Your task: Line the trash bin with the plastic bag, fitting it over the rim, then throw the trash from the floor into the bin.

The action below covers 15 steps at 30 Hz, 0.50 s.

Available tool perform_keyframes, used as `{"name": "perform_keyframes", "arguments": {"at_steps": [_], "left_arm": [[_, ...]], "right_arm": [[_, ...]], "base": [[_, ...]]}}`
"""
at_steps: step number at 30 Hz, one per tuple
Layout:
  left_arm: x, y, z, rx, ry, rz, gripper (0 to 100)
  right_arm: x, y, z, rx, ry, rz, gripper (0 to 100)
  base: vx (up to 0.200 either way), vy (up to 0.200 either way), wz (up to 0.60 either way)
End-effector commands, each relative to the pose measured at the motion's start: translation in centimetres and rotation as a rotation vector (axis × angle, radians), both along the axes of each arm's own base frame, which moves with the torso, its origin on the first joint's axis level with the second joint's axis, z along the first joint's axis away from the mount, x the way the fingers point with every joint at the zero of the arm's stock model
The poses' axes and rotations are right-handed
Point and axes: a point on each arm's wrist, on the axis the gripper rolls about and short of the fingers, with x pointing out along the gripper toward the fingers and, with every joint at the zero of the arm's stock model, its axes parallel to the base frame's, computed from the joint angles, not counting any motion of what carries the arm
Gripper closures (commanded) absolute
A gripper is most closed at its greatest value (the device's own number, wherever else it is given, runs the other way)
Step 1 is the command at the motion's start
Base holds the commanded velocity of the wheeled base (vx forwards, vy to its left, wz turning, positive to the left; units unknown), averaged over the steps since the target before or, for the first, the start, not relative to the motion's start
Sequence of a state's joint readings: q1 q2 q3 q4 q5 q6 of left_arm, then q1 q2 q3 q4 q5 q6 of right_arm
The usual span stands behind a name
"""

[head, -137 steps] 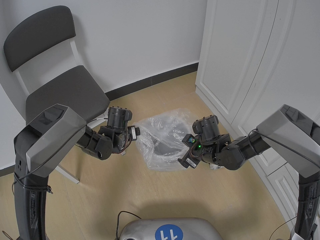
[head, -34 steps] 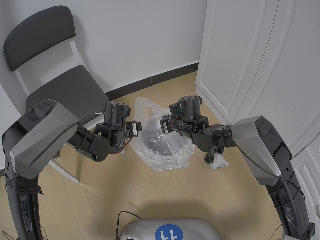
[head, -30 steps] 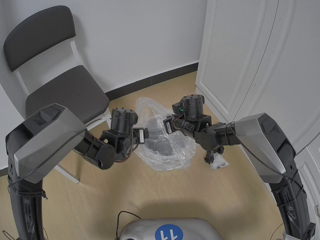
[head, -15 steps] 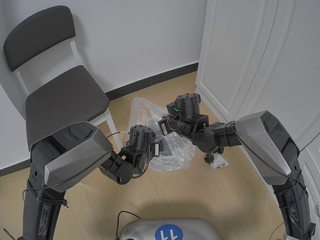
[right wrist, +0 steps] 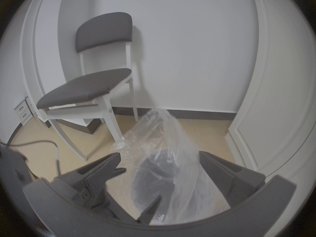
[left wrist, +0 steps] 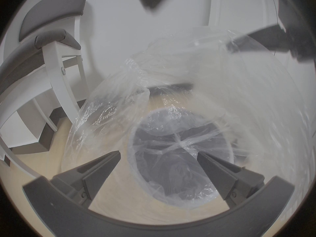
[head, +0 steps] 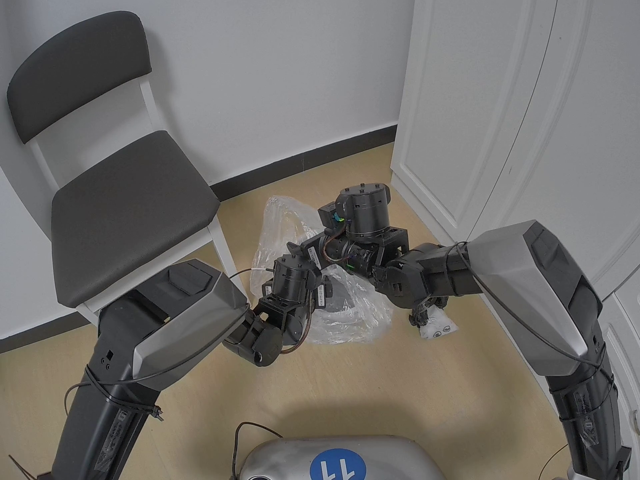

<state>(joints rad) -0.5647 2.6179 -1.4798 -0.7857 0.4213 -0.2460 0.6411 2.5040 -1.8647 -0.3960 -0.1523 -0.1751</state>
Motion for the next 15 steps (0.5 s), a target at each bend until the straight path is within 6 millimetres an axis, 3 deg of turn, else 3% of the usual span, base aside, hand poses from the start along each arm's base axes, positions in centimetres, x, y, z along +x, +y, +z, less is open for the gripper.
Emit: {"name": "perform_keyframes", "arguments": {"at_steps": [1,6,8,12,15], "left_arm": [[0.1,0.1,-1.2,0.011,0.017,0.004,0],[0.0,0.1,-1.2,0.009,0.017,0.004,0],[0.0,0.1,-1.0,0.008,0.015,0.004,0],[0.1,0.3,-0.7,-0.007,-0.006,0.011,0],[0.2,0.4,-0.5,-0.01,-0.012,0.014,0]], "right_arm": [[-0.4,-0.4,1.6,0.01,-0.02,-0.008,0],[-0.6,-2.6,3.7,0.016,-0.035,-0.063,0],[-1.0,-4.0,5.4,0.031,-0.046,-0.081,0],[-1.2,-8.5,8.2,0.045,-0.063,-0.151,0],[-0.7,-12.9,7.4,0.018,-0.019,-0.234,0]], "base": [[0.0,0.0,0.0],[0.0,0.0,0.0],[0.0,0.0,0.0],[0.0,0.0,0.0],[0.0,0.0,0.0]]}}
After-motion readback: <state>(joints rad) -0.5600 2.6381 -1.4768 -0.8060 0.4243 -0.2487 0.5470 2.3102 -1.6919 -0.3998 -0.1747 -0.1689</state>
